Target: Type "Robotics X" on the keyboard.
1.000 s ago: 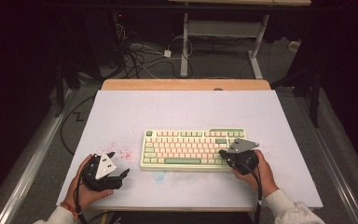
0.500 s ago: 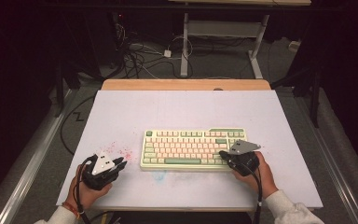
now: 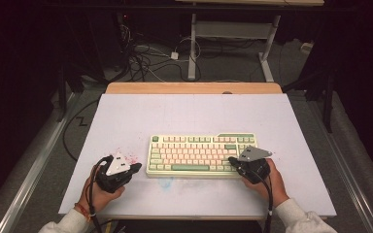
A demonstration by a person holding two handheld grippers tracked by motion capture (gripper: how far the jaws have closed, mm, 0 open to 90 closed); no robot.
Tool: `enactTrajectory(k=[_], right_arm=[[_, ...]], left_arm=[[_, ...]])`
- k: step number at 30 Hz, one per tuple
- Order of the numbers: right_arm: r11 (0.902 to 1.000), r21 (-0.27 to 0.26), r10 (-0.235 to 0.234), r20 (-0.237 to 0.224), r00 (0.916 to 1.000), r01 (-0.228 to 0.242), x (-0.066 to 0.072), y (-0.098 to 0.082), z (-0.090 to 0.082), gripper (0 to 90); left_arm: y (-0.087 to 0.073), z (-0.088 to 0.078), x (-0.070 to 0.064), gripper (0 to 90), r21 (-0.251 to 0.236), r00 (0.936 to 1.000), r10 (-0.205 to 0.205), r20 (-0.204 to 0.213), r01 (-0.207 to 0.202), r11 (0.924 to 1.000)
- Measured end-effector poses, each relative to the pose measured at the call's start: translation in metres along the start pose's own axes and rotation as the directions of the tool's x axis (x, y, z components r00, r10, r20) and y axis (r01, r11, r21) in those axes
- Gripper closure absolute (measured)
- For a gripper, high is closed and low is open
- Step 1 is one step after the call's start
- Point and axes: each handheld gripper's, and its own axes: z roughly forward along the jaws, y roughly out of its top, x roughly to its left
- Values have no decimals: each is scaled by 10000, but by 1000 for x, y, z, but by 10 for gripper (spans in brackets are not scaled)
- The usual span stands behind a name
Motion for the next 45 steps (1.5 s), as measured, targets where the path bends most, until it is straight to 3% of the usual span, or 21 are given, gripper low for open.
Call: enactTrajectory(k=[6, 8, 15, 17, 26, 39, 45], right_arm=[[10000, 10, -77, 34, 10000, 77, 1, 0, 0, 900], [10000, 14, -91, 34, 10000, 91, 1, 0, 0, 900], [10000, 2, -93, 18, 10000, 93, 0, 0, 0, 900], [9999, 13, -121, 27, 9999, 121, 1, 0, 0, 900], [9999, 4, -142, -11, 9999, 142, 0, 0, 0, 900], [9999, 36, -108, -38, 9999, 108, -1, 0, 0, 900], [9999, 50, -103, -55, 9999, 103, -1, 0, 0, 900]], left_arm=[[23, 15, -2, 875, 98, 9996, 196, 202, -198, 9998], [31, 20, -5, 874, 123, 9987, 501, 65, -502, 9987], [57, 41, -9, 875, 136, 9949, 915, 417, -922, 9957], [64, 46, -10, 875, 238, 9921, 1219, 287, -1226, 9922], [91, 70, -11, 874, 469, 9868, 1370, 865, -1414, 9888], [104, 99, -8, 873, 924, 9854, 1153, 1256, -1273, 9875], [105, 104, -8, 871, 1026, 9856, 1219, 1177, -1341, 9856]])
